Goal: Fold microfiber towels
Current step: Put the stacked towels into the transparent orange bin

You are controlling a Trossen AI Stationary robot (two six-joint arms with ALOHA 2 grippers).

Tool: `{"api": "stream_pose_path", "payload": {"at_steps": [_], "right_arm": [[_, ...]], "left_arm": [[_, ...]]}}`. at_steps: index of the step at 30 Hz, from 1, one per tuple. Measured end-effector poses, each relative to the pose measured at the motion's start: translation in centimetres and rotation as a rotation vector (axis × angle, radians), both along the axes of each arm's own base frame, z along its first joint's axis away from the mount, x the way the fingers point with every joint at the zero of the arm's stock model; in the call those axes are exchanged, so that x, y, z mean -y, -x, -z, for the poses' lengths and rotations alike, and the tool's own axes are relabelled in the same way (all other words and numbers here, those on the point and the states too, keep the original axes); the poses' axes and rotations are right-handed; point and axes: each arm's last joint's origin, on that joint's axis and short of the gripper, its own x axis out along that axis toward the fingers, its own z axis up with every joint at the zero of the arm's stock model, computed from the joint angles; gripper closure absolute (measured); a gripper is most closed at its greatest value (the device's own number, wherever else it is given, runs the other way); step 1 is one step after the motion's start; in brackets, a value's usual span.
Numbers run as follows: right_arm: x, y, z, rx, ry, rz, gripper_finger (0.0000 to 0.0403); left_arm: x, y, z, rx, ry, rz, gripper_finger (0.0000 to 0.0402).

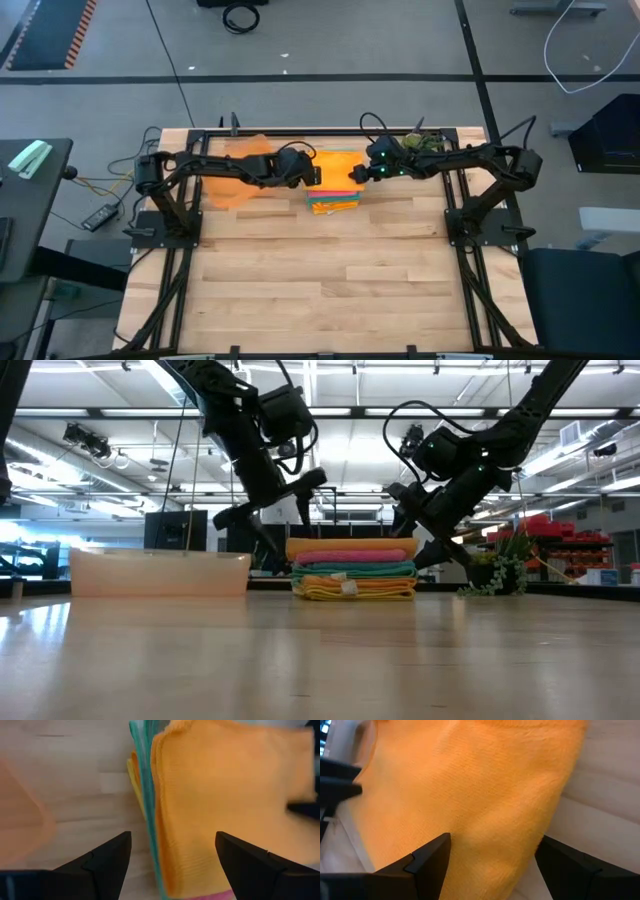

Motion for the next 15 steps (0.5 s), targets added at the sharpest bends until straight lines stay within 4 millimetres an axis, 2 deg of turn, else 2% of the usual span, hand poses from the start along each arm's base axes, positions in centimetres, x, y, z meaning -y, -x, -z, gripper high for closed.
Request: {"api": "stream_pose_path", "payload": {"at_steps": [3, 8, 15], "right_arm": [[-0.2, -0.1, 0.0, 0.0, 0.004, -0.02, 0.0116], [-0.2, -0.1, 0.0, -0.005, 0.014, -0.031, 0.0116], [-0.2, -0.1, 0.0, -0.015, 0.03, -0.049, 0.0116]], "left_arm": [[-0.1, -0.2, 0.0, 0.053, 0.021, -0.059, 0.0107], [-0.2, -1.4, 1.1, 0.131, 0.058, -0.106, 0.0107], [1.2, -1.6, 2.8, 0.082, 0.066, -0.216, 0.0108]]}}
